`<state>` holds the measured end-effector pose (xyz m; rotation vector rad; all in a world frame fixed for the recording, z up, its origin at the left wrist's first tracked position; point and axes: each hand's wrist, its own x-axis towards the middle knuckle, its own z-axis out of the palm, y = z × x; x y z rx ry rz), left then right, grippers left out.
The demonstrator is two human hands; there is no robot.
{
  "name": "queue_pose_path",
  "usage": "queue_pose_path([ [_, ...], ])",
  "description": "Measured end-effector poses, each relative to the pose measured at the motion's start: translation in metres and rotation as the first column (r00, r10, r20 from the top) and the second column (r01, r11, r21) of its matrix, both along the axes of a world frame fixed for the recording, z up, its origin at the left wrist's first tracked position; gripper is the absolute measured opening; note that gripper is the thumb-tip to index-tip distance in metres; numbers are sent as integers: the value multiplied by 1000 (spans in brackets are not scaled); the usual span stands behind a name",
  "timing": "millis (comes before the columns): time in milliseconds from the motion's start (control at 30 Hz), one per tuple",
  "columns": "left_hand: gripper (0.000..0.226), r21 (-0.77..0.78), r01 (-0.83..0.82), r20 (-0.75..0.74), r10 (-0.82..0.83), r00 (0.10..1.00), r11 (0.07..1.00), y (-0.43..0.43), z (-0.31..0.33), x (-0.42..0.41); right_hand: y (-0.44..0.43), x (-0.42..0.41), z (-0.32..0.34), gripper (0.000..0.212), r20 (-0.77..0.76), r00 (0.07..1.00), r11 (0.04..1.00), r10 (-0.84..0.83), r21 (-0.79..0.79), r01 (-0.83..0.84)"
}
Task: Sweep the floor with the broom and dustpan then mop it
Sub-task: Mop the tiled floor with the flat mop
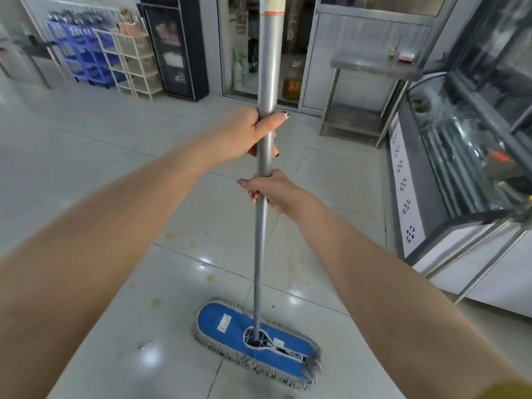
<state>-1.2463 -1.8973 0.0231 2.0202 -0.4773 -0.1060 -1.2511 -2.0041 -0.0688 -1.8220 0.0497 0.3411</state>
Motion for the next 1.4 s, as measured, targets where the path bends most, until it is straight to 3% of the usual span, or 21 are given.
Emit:
queue_pose_path([
  [133, 37, 31, 50, -9, -50, 999, 998, 69, -2, -1, 63, -2, 3, 36, -13, 997, 993, 80, -88, -81],
  [300, 35, 102, 134, -25, -132, 991, 986, 134, -4, -12, 125, -17, -6, 38, -47, 996, 996, 75, -47, -77],
  [433, 40, 194, 257, -166, -226, 960, 947, 161, -35, -26, 154, -44, -42, 28, -140, 989, 990, 37, -126, -55],
  [533, 35, 240, 343, -231, -290, 929, 908, 170, -64, -44, 165, -72, -69, 28, -191, 980, 994, -47, -102, 28],
  [900, 12, 116, 400, -272, -358, 893, 909, 175, -72, -91, 170, -129, -79, 17, -146, 953, 964, -265, -26, 264],
  [1100, 7, 49, 400, -246, -378, 893, 915, 175, -80, -130, 168, -164, -86, 28, -77, 950, 952, -302, -80, 296],
  [1300, 45, -53, 460, -269, -456, 848, 886, 191, -91, -157, 175, -201, -83, 27, -95, 951, 949, -295, -145, 280],
  [1400, 9, -87, 490, -287, -493, 821, 867, 195, -97, -161, 177, -212, -85, 24, -92, 940, 936, -330, -165, 312],
])
